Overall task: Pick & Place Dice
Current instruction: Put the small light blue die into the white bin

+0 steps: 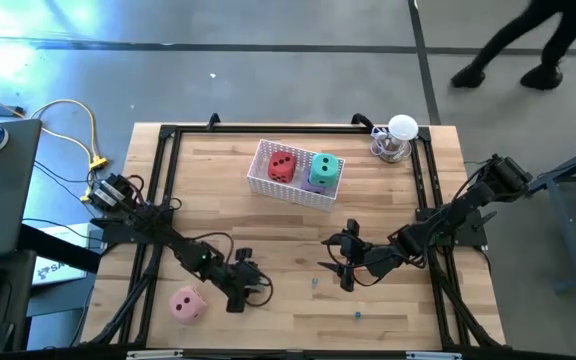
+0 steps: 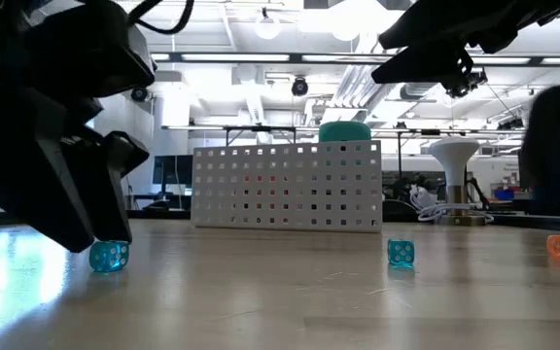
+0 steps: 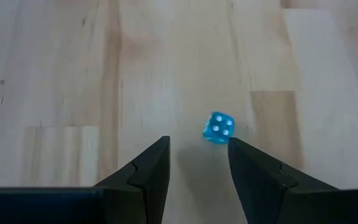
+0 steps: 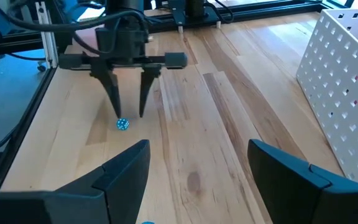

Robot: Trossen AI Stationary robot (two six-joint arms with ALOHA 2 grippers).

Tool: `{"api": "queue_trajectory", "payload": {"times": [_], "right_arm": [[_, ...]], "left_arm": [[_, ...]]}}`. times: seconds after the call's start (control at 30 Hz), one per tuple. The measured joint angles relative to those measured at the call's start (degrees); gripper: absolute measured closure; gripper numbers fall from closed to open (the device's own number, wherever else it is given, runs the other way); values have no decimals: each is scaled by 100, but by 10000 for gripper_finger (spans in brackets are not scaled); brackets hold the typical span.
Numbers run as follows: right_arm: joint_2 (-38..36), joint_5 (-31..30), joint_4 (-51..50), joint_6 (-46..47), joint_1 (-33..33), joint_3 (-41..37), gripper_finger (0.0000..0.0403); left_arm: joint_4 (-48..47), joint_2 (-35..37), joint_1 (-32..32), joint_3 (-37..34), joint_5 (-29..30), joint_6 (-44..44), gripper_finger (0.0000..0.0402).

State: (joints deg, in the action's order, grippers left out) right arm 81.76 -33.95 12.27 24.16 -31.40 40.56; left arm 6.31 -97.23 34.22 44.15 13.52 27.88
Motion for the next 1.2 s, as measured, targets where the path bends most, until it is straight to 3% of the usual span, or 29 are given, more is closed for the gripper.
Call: {"api": "queue_trajectory", "payload": {"times": [0.37, 0.9, 1.2], "right_arm": [[0, 3, -2, 0, 0, 0, 140], [0, 4, -2, 0, 0, 0, 140], [0, 7, -2, 0, 0, 0, 140]], "left_arm": [[439, -16, -28, -91, -155, -334, 245], [774, -255, -401, -89, -1080, -532, 246], [800, -284, -507, -89, -1341, -660, 295]]}}
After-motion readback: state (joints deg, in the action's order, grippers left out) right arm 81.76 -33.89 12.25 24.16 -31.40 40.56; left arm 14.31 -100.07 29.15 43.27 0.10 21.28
